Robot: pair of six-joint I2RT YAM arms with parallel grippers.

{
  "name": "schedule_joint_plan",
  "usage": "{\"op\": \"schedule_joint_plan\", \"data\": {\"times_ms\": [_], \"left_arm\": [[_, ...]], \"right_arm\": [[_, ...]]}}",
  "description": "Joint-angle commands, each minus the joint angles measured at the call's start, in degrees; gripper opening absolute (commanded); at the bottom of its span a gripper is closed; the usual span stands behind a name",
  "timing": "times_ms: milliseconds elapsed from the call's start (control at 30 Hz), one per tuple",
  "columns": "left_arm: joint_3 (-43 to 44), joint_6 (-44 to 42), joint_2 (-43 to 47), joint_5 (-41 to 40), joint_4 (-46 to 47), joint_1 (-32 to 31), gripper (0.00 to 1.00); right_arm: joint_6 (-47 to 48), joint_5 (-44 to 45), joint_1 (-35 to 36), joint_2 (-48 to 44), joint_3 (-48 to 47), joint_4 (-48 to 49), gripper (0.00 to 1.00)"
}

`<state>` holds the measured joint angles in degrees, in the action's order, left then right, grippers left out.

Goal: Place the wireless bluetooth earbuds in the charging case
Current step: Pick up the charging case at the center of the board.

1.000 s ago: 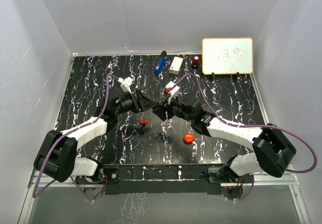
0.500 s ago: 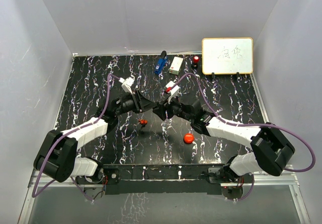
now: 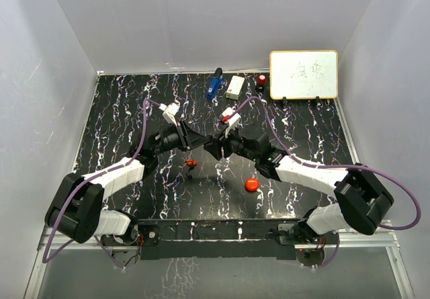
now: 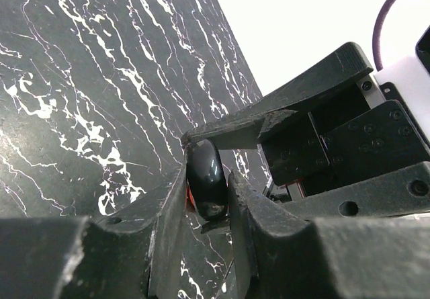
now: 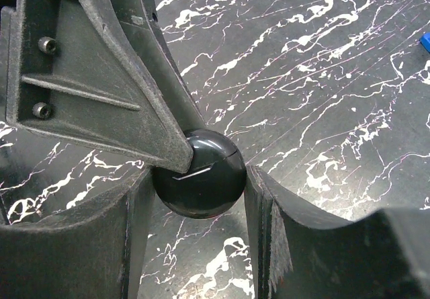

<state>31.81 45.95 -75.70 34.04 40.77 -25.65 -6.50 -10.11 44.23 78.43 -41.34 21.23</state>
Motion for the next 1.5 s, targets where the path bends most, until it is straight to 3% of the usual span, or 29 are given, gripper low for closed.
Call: {"op": "schedule_joint_plan", "data": {"times_ms": [0,233,367,533,1033,1467], "left_arm": [[-0.18,-0.16,-0.35,1.37,2.13,-0.36,0.21],[-0.25,0.18,-0.82,2.01,3.22,-0.52,0.07],[-0.13,0.53,-1.33,2.58,3.91,-0.64,0.05],[-0.03,0.56,-1.51,2.48,4.06,-0.85,0.19],[0.25,0.19,-1.91,2.0,3.61,-1.11,0.33],[0.11,-0.69,0.03,0.66,2.25,-1.16,0.02]], "right_arm": [[-0.44,-0.62,-0.27,-0.12,-0.67,4.43,0.34],[-0.61,-0.87,-0.36,-0.13,-0.75,4.82,0.34],[-0.77,-1.2,-0.36,-0.06,-1.01,5.14,0.34],[-0.95,-1.9,-0.38,0.29,-1.5,5.39,0.34],[-1.23,-3.03,-0.42,0.75,-1.8,5.64,0.34],[-1.23,-2.31,-0.42,0.75,-1.47,5.58,0.34]]}}
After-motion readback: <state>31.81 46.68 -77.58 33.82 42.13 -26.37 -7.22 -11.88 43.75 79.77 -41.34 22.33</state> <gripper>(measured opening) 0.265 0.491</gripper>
